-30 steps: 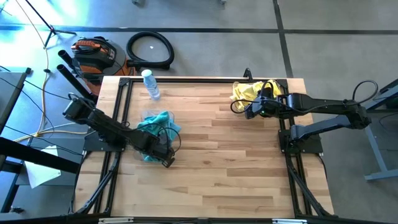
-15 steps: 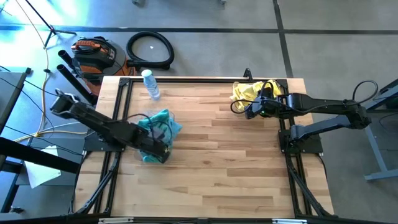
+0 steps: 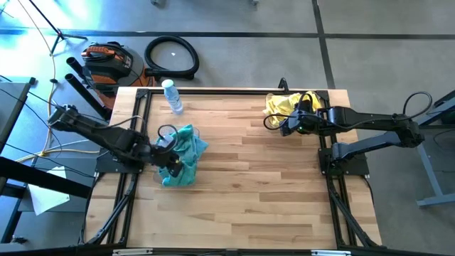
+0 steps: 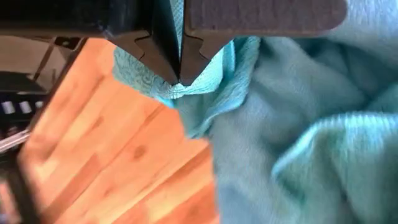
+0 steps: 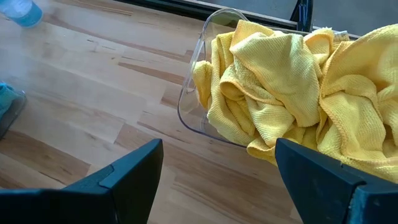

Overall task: Sort microfiber towel by color & place in baskets
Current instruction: Put the blue microfiber cloth into the left transparent bin

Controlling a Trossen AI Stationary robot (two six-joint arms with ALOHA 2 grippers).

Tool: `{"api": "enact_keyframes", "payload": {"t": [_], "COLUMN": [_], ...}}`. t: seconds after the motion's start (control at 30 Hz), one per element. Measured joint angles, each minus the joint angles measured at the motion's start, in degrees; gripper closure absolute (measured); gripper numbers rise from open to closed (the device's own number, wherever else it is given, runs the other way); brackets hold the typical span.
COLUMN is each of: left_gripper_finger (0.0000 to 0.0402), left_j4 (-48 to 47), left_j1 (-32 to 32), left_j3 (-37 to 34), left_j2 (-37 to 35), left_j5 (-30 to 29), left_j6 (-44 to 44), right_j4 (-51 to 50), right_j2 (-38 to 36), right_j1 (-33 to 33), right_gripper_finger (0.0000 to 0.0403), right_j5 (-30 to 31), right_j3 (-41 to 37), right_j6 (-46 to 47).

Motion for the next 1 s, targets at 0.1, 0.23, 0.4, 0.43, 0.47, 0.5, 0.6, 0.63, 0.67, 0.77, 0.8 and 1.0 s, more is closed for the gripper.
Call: {"api": "enact_keyframes", "payload": {"t": [0.1, 0.23, 0.4, 0.43, 0.47, 0.5, 0.6, 0.63, 0.67, 0.77, 0.8, 1.0], "left_gripper_finger": [0.0401, 0.0401, 0.0401, 0.0401, 0.0399, 0.0397, 0.0382, 0.0375, 0.0367, 0.0338, 0.0327, 0.0276], "left_j4": [-2.1, -4.2, -4.8, -4.8, -5.0, -5.1, -5.1, -5.1, -4.9, -4.7, -4.6, -4.6], "left_j1": [-0.5, -0.6, -0.6, -0.6, -0.6, -0.6, -0.6, -0.6, -0.6, -0.6, -0.6, 0.4], "left_j3": [2.5, 3.5, 1.8, 1.1, 0.3, -0.5, -2.5, -3.0, -3.5, -3.9, -3.9, -3.9], "left_j2": [-0.9, -0.7, 1.2, 1.6, 2.1, 2.6, 4.2, 4.5, 4.7, 5.0, 5.0, 3.6], "left_j5": [-2.8, -3.4, 1.5, 2.1, 2.5, 3.0, 5.2, 5.7, 6.1, 6.4, 6.4, 8.3], "left_j6": [2.2, 2.9, 1.6, 0.5, -0.6, -1.3, -2.8, -3.2, -3.2, -3.2, -3.2, -3.6], "right_j4": [-0.1, -0.1, -0.1, -0.1, -0.1, -0.1, -0.1, -0.1, -0.1, -0.1, -0.1, -0.1], "right_j2": [0.0, 0.0, 0.0, 0.0, 0.0, 0.0, 0.0, 0.0, 0.0, 0.0, 0.0, 0.0], "right_j1": [0.0, 0.0, 0.0, 0.0, 0.0, 0.0, 0.0, 0.0, 0.0, 0.0, 0.0, 0.0], "right_gripper_finger": [0.0095, 0.0095, 0.0095, 0.0095, 0.0095, 0.0095, 0.0095, 0.0095, 0.0095, 0.0095, 0.0095, 0.0095], "right_j5": [0.0, 0.0, 0.7, 0.7, 0.8, 1.1, 1.3, 1.3, 1.3, 1.3, 1.3, 1.3], "right_j3": [0.0, 0.0, 0.0, 0.0, 0.0, 0.0, 0.0, 0.0, 0.0, 0.0, 0.0, 0.0], "right_j6": [0.0, 0.0, 0.0, 0.0, 0.0, 0.0, 0.0, 0.0, 0.0, 0.0, 0.0, 0.0]}}
